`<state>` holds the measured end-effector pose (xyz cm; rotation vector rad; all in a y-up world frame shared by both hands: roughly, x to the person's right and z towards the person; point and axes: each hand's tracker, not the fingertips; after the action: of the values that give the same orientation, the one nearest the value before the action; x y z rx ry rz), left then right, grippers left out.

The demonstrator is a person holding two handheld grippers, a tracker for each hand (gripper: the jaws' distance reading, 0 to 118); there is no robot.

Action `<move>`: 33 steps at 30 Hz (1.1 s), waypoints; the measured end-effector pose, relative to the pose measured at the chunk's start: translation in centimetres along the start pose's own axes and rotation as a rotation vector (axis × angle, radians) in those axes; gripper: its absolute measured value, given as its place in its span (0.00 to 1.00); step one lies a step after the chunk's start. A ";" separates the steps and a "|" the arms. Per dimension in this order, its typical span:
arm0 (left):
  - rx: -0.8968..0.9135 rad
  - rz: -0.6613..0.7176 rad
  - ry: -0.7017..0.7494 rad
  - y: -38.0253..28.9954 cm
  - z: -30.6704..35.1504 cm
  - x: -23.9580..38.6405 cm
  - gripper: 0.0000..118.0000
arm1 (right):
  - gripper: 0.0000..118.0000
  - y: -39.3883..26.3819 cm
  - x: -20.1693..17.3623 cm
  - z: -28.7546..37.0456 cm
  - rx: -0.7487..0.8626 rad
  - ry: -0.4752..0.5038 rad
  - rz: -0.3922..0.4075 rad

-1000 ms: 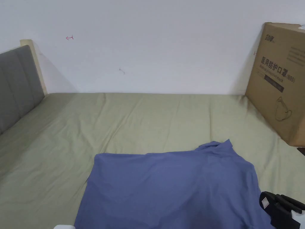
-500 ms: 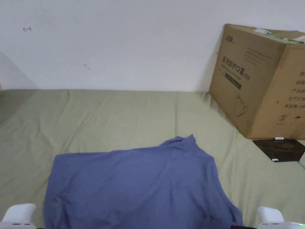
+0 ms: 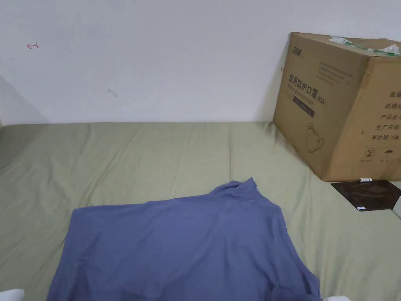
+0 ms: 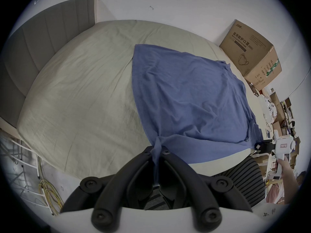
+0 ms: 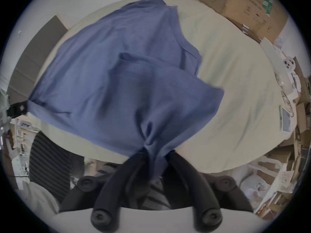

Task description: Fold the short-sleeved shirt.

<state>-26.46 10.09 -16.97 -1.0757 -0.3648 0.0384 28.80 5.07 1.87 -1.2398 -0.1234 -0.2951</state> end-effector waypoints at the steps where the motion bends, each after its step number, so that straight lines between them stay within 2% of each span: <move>1: -0.001 -0.001 0.001 0.0 0.7 0.5 0.03 | 0.08 0.1 -0.1 0.2 -0.005 -0.025 -0.002; 7: 0.000 -0.001 -0.012 0.4 1.7 0.9 0.03 | 0.08 0.3 0.5 1.7 0.006 -0.005 0.006; 17: 0.015 0.019 -0.058 2.3 3.3 -0.3 0.03 | 0.08 1.0 1.8 7.6 0.144 0.121 -0.127; 21: 0.057 0.051 -0.089 4.2 4.6 0.1 0.03 | 0.08 3.5 2.3 10.2 0.195 0.180 -0.197; 24: 0.077 0.063 -0.097 6.6 4.7 0.5 0.03 | 0.08 6.4 1.4 11.5 0.220 0.210 -0.230; 29: 0.077 0.039 -0.072 12.2 0.2 1.0 0.03 | 0.08 13.5 2.5 7.8 0.191 0.262 -0.329; 33: 0.042 0.094 -0.070 16.6 -5.4 0.1 0.04 | 0.08 19.3 3.5 2.2 0.135 0.236 -0.400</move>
<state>-22.24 13.44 -33.55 -1.0516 -0.3752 0.1669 37.87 12.27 -14.14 -1.0319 -0.1844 -0.7655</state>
